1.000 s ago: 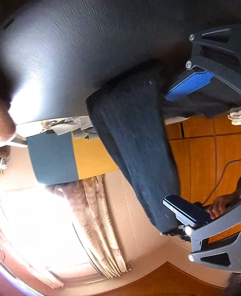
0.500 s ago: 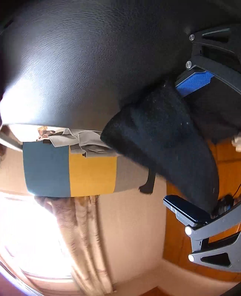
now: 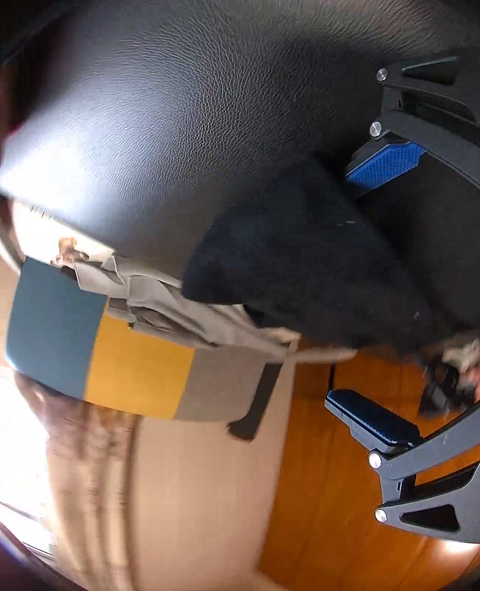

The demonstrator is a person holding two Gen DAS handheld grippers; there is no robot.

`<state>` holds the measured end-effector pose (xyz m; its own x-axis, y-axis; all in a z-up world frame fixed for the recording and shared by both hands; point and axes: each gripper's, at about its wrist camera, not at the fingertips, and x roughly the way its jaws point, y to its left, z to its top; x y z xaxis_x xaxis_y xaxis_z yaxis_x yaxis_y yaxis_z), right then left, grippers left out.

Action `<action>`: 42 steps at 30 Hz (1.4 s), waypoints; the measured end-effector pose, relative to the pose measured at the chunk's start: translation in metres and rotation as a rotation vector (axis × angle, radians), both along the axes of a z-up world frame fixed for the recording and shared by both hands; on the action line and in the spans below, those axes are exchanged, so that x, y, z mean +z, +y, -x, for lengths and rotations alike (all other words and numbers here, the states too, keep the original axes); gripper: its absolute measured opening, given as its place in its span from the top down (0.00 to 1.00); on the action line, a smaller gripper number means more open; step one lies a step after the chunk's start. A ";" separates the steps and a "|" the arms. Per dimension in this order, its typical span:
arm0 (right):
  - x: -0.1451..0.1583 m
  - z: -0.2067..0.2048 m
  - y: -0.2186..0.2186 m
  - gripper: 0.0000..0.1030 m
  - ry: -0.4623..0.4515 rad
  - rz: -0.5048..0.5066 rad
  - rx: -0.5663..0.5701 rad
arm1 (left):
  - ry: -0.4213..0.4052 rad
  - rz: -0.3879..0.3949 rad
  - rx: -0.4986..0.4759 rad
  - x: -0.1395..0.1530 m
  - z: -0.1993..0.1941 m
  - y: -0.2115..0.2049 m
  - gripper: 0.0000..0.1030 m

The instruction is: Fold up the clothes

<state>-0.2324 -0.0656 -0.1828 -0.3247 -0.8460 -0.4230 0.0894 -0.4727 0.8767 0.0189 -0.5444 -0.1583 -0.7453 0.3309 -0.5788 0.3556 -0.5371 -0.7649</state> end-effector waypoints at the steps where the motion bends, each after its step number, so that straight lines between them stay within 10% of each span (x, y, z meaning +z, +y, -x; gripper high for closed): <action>1: 0.011 -0.008 -0.007 0.00 0.055 -0.070 0.038 | 0.005 0.006 -0.002 0.005 -0.002 -0.002 0.95; 10: 0.066 -0.091 -0.134 0.15 0.525 -0.497 0.490 | -0.130 0.202 -0.020 0.004 -0.032 0.026 0.93; 16: 0.043 -0.110 -0.192 0.17 0.581 -0.635 0.639 | -0.113 0.204 0.039 0.002 -0.042 0.015 0.81; 28: 0.035 -0.120 -0.208 0.17 0.587 -0.654 0.643 | -0.293 0.509 -0.045 0.008 -0.002 0.033 0.78; 34: 0.032 -0.115 -0.212 0.17 0.606 -0.680 0.636 | -0.325 0.494 -0.080 0.003 0.004 0.038 0.68; 42: 0.022 -0.111 -0.225 0.16 0.680 -0.804 0.654 | -0.421 0.728 -0.118 -0.001 0.024 0.074 0.80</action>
<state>-0.1219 -0.2902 -0.1612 -0.2964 -0.5099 -0.8075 0.8340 -0.5502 0.0414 -0.0051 -0.4707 -0.1591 -0.4036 -0.1696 -0.8991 0.4442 -0.8954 -0.0305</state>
